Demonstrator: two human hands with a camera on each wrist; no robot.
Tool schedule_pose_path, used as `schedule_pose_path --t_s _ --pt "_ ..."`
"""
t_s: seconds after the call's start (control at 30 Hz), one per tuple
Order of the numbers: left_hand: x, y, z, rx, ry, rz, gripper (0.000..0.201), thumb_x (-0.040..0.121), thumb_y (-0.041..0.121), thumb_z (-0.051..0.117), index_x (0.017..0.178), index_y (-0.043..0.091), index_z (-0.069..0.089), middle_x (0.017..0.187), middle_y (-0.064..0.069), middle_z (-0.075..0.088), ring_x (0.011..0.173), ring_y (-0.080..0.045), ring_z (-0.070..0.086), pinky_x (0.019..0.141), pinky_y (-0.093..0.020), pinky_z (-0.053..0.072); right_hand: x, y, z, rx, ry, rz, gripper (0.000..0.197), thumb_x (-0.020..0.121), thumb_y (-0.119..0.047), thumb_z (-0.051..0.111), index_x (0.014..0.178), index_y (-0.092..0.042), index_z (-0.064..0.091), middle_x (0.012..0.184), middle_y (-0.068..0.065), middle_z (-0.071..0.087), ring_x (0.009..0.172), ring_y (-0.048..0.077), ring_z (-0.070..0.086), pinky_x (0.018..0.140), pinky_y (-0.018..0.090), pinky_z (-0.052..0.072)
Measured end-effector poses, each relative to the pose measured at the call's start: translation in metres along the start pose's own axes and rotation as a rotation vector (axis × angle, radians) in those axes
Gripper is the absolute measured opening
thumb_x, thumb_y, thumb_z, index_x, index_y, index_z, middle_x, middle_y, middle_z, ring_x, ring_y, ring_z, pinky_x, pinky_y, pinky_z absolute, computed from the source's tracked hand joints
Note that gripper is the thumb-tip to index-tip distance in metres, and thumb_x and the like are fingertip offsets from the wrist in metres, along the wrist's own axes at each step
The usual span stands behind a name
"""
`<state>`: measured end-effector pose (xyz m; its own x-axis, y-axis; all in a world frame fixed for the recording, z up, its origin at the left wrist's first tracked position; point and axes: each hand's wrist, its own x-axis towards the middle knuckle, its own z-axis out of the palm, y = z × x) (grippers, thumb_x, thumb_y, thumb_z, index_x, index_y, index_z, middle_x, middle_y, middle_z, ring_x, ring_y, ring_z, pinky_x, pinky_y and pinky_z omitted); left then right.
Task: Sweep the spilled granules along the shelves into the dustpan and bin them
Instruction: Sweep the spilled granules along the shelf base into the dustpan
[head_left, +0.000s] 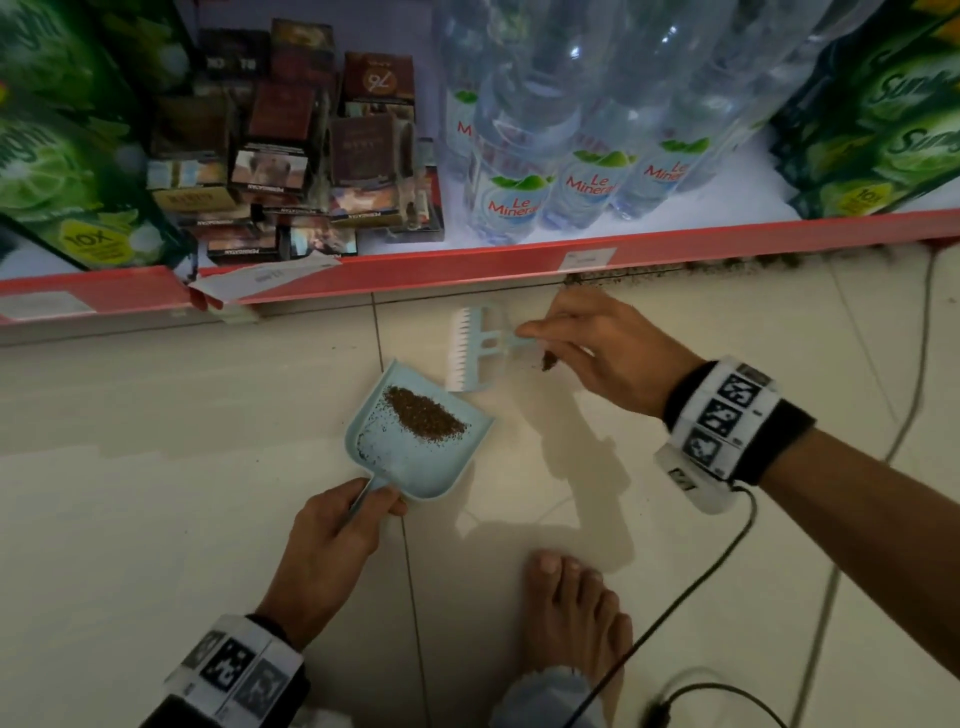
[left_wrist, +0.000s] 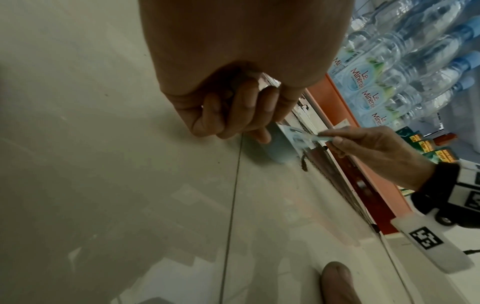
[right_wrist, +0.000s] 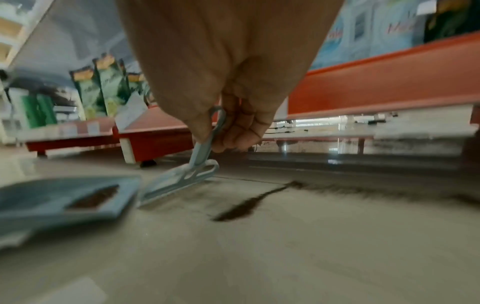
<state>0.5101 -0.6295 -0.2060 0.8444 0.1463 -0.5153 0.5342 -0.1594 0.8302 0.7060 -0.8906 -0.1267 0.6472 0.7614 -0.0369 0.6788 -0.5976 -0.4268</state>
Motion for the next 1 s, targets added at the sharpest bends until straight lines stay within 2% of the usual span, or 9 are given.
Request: schedule_pose_path --t_s 0.1,0.23,0.4,0.53,0.63,0.73,0.8,0.93,1.0 --pt "-0.005 -0.003 -0.003 -0.028 0.016 -0.024 0.030 0.085 0.045 0.056 0.068 0.026 0.072 0.044 0.006 0.041 0.044 -0.007 0.038 0.052 -0.025 0.032 -0.026 0.026 -0.018 -0.124 -0.010 0.009 0.025 0.092 0.000 0.060 0.114 -0.003 0.072 0.087 0.018 0.063 0.082 0.038 0.060 0.078 0.045 0.051" --pt "-0.005 -0.006 -0.002 -0.028 0.026 -0.037 0.031 0.080 0.048 0.056 0.067 0.024 0.071 0.044 0.006 0.042 0.044 -0.006 0.039 0.052 -0.026 0.033 -0.052 0.054 -0.042 -0.165 0.048 0.076 0.026 0.097 -0.009 0.056 0.118 -0.007 0.071 0.090 0.014 0.063 0.082 0.037 0.060 0.078 0.046 0.052" --pt "-0.001 -0.001 0.003 -0.018 -0.017 -0.001 0.045 0.072 0.061 0.054 0.070 0.020 0.071 0.046 0.006 0.041 0.045 -0.007 0.038 0.050 -0.024 0.032 -0.028 0.029 -0.023 -0.048 0.121 -0.014 0.026 0.095 -0.004 0.059 0.118 -0.004 0.071 0.099 0.014 0.068 0.088 0.034 0.063 0.083 0.043 0.050" --pt "0.001 0.004 0.005 0.002 -0.033 0.018 0.037 0.078 0.053 0.055 0.069 0.020 0.070 0.045 0.006 0.040 0.045 -0.008 0.037 0.050 -0.024 0.030 -0.022 0.016 -0.010 -0.052 0.019 -0.040 0.025 0.095 -0.002 0.060 0.118 -0.003 0.070 0.095 0.016 0.064 0.088 0.036 0.058 0.081 0.043 0.049" --pt "0.003 0.004 0.005 0.010 -0.025 0.043 0.031 0.086 0.043 0.057 0.069 0.020 0.070 0.045 0.006 0.041 0.044 -0.006 0.038 0.046 -0.022 0.031 -0.047 0.038 -0.023 -0.089 0.017 0.045 0.023 0.094 -0.003 0.061 0.114 -0.004 0.073 0.091 0.015 0.065 0.084 0.036 0.059 0.080 0.046 0.051" --pt "0.005 0.001 0.005 0.003 -0.010 0.056 0.031 0.097 0.027 0.060 0.069 0.018 0.070 0.045 0.006 0.040 0.044 -0.005 0.037 0.044 -0.015 0.032 -0.075 0.064 -0.039 -0.048 0.114 0.177 0.023 0.094 -0.008 0.062 0.113 -0.012 0.074 0.089 0.008 0.066 0.080 0.025 0.060 0.077 0.044 0.052" --pt "0.006 0.000 0.007 0.001 -0.023 0.066 0.031 0.097 0.028 0.060 0.069 0.019 0.069 0.045 0.007 0.040 0.044 -0.005 0.037 0.044 -0.015 0.031 -0.081 0.071 -0.042 0.025 0.205 0.252 0.023 0.095 -0.015 0.061 0.115 -0.017 0.073 0.089 0.002 0.067 0.078 0.017 0.061 0.075 0.035 0.052" --pt "0.007 0.007 0.016 0.018 -0.076 0.091 0.030 0.096 0.032 0.060 0.069 0.022 0.069 0.045 0.007 0.042 0.045 -0.005 0.039 0.045 -0.017 0.032 -0.056 0.065 -0.023 0.064 0.441 0.360 0.022 0.095 -0.019 0.066 0.114 -0.014 0.074 0.096 0.005 0.076 0.073 0.020 0.066 0.071 0.026 0.052" --pt "0.009 0.013 0.020 0.048 -0.087 0.087 0.029 0.096 0.031 0.061 0.069 0.023 0.070 0.045 0.008 0.043 0.045 -0.005 0.040 0.046 -0.015 0.033 -0.039 0.062 -0.012 0.098 0.554 0.447 0.019 0.095 -0.022 0.065 0.106 -0.013 0.077 0.093 0.002 0.077 0.071 0.019 0.067 0.074 0.027 0.054"
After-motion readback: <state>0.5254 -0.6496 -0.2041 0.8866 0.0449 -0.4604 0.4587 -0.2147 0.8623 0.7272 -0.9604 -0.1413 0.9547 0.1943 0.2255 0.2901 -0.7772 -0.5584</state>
